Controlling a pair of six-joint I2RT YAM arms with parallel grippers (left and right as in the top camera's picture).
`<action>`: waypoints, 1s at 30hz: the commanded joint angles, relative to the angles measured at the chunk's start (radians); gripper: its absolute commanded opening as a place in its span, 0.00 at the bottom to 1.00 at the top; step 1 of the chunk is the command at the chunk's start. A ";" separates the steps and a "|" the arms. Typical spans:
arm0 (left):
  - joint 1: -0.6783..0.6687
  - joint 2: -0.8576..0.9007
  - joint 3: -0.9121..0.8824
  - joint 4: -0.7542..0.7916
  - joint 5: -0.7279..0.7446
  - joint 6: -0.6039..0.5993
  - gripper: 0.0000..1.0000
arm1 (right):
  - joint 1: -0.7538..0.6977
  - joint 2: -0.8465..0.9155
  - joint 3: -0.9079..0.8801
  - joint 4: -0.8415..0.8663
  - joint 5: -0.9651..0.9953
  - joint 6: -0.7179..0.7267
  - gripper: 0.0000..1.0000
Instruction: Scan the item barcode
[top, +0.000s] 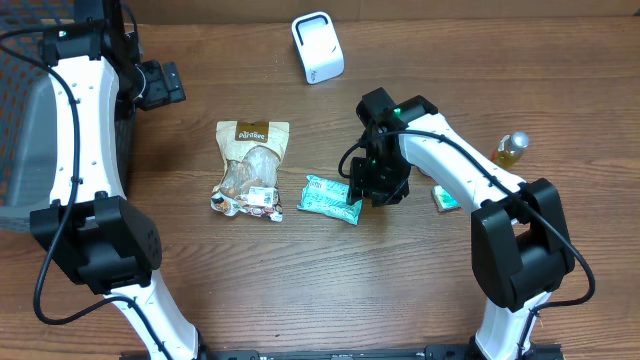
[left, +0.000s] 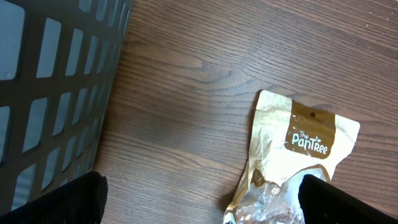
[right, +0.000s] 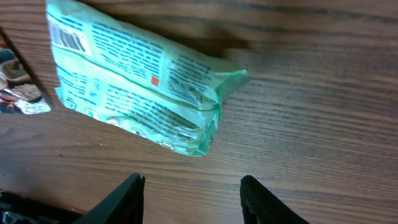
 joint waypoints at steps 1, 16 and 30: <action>0.000 0.001 0.020 0.000 0.004 0.019 0.99 | 0.005 -0.027 -0.037 0.001 -0.006 0.003 0.47; 0.000 0.001 0.020 0.000 0.004 0.019 1.00 | 0.059 -0.027 -0.169 0.137 0.092 0.026 0.41; 0.000 0.001 0.020 0.000 0.004 0.019 1.00 | 0.044 -0.027 -0.041 0.166 0.129 0.006 0.39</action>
